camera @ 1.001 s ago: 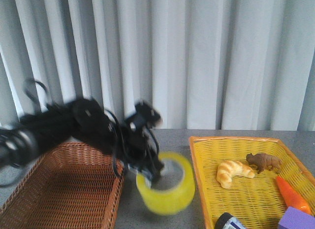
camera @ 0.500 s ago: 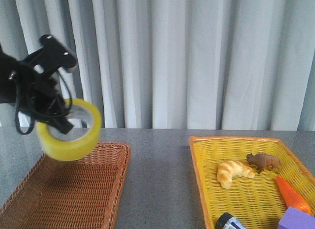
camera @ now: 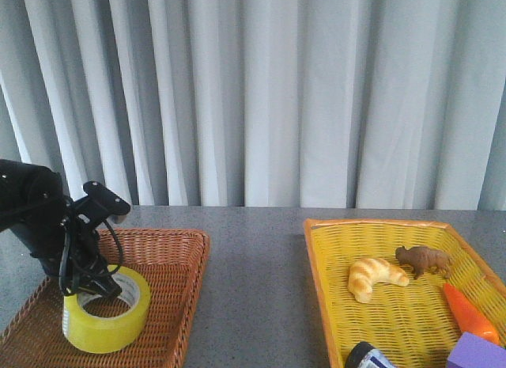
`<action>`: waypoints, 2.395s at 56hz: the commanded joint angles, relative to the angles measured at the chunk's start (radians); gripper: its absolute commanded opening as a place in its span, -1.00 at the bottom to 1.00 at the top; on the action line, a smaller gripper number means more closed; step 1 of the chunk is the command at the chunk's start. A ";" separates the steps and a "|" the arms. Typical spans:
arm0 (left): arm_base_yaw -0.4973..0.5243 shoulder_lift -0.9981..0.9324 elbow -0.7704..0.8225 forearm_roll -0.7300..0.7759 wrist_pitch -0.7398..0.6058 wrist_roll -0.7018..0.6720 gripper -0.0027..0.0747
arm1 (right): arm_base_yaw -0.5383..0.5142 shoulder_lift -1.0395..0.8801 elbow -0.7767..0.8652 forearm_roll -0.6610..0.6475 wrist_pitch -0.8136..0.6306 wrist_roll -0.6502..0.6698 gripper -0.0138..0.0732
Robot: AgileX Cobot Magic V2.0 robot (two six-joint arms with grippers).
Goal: Transfer tape with both arms
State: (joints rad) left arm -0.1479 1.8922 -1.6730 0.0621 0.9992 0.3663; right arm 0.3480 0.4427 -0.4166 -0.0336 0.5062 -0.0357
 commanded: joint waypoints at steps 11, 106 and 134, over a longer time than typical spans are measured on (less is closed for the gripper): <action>-0.001 -0.025 -0.030 -0.098 -0.061 -0.017 -0.93 | -0.005 0.006 -0.029 -0.003 -0.061 0.000 -0.69; -0.001 -0.690 -0.001 -0.208 0.087 -0.170 -0.91 | -0.005 0.006 -0.029 -0.007 -0.093 0.003 -0.69; -0.001 -1.300 0.691 -0.254 -0.151 -0.351 -0.95 | -0.005 0.006 -0.029 -0.007 -0.093 0.003 -0.69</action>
State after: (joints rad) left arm -0.1479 0.6828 -1.0623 -0.1705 0.9429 0.0700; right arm 0.3480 0.4427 -0.4166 -0.0336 0.4827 -0.0346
